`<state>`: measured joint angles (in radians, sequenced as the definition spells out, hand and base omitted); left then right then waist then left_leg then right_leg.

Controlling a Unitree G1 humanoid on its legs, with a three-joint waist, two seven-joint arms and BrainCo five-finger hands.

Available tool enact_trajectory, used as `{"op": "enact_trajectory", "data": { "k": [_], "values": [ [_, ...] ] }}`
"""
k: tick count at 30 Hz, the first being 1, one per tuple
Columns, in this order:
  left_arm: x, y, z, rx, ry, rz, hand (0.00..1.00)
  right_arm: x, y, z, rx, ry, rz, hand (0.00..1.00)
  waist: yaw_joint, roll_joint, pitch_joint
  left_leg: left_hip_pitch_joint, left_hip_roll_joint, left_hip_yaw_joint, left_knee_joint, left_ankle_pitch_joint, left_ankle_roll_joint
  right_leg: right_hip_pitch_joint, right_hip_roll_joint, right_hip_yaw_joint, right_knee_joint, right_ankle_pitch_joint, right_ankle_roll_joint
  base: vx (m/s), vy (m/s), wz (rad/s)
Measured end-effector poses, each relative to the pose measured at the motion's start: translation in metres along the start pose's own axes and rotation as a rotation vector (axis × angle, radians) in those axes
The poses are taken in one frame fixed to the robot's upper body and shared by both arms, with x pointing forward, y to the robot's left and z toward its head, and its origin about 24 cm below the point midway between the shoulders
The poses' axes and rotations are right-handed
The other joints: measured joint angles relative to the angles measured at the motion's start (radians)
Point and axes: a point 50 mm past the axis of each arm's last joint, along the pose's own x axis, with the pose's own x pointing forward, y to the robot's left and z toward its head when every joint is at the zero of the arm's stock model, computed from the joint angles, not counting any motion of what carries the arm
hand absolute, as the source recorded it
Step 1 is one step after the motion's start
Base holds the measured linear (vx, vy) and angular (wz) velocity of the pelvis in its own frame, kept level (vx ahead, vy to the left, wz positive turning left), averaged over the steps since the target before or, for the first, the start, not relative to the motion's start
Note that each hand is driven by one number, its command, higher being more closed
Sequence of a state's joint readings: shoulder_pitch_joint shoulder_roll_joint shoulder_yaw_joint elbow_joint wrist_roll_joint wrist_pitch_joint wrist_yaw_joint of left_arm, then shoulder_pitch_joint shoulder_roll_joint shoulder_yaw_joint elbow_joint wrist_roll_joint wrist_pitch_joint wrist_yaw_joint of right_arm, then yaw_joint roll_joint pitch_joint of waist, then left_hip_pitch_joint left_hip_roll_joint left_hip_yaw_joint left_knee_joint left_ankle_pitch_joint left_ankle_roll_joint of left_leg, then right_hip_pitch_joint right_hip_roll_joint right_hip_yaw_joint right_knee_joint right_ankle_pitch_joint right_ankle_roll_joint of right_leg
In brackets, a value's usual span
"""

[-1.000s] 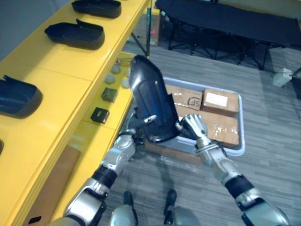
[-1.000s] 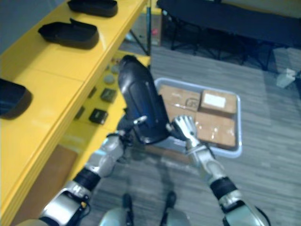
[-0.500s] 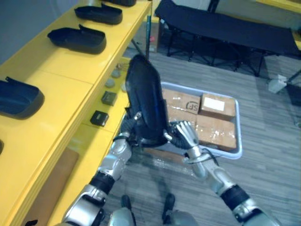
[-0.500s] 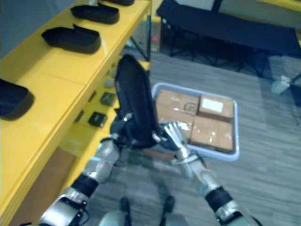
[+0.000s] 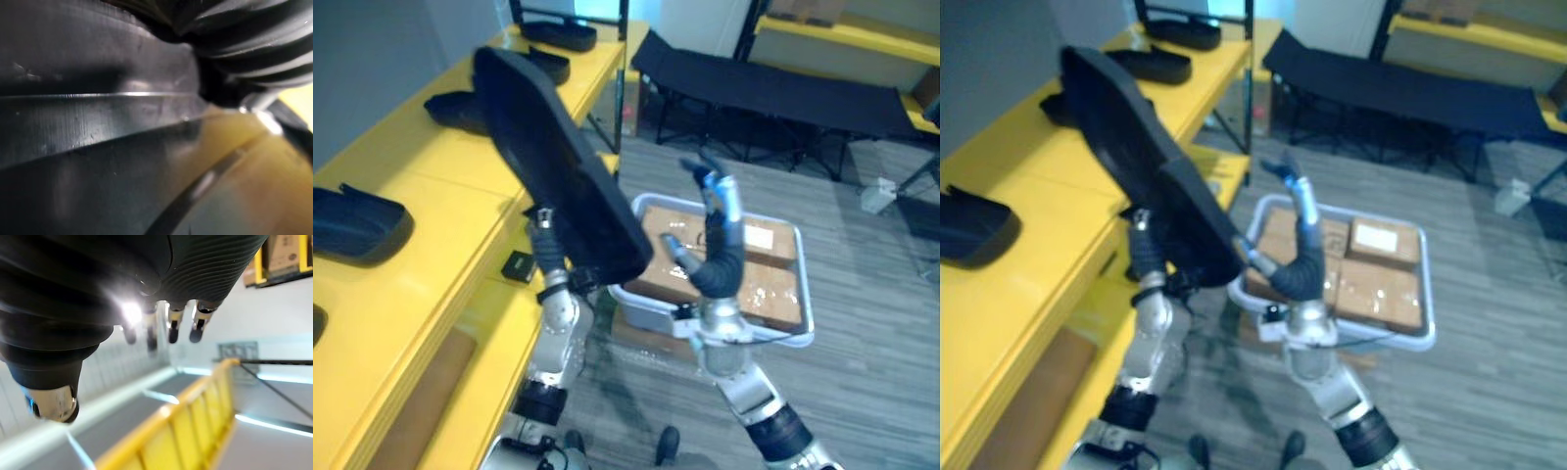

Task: Walk over and take plastic housings, then place them on the shelf

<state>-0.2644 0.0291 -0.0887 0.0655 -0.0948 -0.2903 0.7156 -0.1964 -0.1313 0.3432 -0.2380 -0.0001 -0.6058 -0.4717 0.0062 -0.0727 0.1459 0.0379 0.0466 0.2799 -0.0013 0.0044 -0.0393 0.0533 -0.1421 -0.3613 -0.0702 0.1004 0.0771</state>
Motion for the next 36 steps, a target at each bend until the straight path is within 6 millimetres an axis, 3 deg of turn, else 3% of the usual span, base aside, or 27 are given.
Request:
{"op": "enact_trajectory", "data": {
  "k": [6,9,11,14,18,23,28,33,36],
  "values": [
    [-0.004,0.03,0.014,0.124,-0.143,0.186,1.0,-0.004,-0.038,0.004,0.012,0.057,-0.181,0.0,-0.012,0.012,-0.023,0.016,-0.018,0.0,-0.033,0.01,0.007,-0.002,-0.015,-0.008,0.008,-0.008,0.002,0.0,0.039,0.03],
    [-0.008,0.049,0.023,0.172,-0.204,0.279,1.0,-0.03,-0.067,-0.003,-0.049,0.195,-0.325,0.0,-0.022,0.017,-0.027,0.016,-0.023,0.002,-0.04,0.011,0.008,-0.006,-0.016,-0.008,0.005,-0.004,0.01,0.03,0.013,-0.02],
    [-0.013,0.065,0.027,0.217,-0.231,0.349,1.0,-0.058,-0.092,-0.011,-0.123,0.327,-0.428,0.0,-0.027,0.022,-0.03,0.015,-0.024,0.007,-0.044,0.01,0.009,-0.01,-0.015,-0.001,0.0,-0.001,0.015,0.05,0.017,-0.06],
    [-0.021,0.081,0.032,0.25,-0.255,0.426,1.0,-0.091,-0.111,-0.024,-0.194,0.52,-0.455,0.0,-0.036,0.024,-0.031,0.015,-0.022,0.009,-0.049,0.009,0.01,-0.009,-0.015,0.001,-0.009,0.001,0.017,0.04,0.004,-0.03],
    [-0.041,0.094,0.038,0.304,-0.265,0.44,1.0,-0.137,-0.122,-0.031,-0.199,0.738,-0.467,0.0,-0.038,0.041,-0.041,0.015,-0.022,0.009,-0.06,0.009,0.01,-0.012,-0.014,0.002,-0.009,0.001,0.017,0.02,0.005,0.0],
    [-0.049,0.099,0.046,0.294,-0.291,0.423,1.0,-0.14,-0.119,-0.032,-0.154,0.755,-0.409,0.0,-0.036,0.047,-0.046,0.017,-0.022,-0.002,-0.058,0.008,0.011,0.001,-0.016,-0.014,-0.01,-0.003,0.019,-0.02,0.003,0.07],
    [-0.052,0.119,0.063,0.356,-0.36,0.5,1.0,-0.132,-0.095,-0.048,-0.015,0.796,-0.274,0.0,-0.004,0.048,-0.057,-0.01,-0.031,-0.106,-0.058,0.016,0.001,0.031,-0.023,-0.125,-0.011,-0.035,0.019,-0.02,-0.003,0.55],
    [-0.059,0.159,0.086,0.506,-0.435,0.651,1.0,-0.13,-0.051,-0.082,0.073,0.922,-0.046,0.0,0.11,0.042,-0.068,-0.041,-0.046,-0.256,-0.038,0.034,0.008,0.099,-0.021,-0.287,-0.009,-0.037,0.034,0.05,-0.005,0.91],
    [-0.069,0.183,0.092,0.595,-0.425,0.733,1.0,-0.12,-0.03,-0.091,0.092,0.911,0.089,0.0,0.176,0.036,-0.069,-0.042,-0.061,-0.319,-0.029,0.032,0.009,0.138,-0.023,-0.351,-0.009,-0.049,0.036,0.04,0.03,0.74]
  ]
}}
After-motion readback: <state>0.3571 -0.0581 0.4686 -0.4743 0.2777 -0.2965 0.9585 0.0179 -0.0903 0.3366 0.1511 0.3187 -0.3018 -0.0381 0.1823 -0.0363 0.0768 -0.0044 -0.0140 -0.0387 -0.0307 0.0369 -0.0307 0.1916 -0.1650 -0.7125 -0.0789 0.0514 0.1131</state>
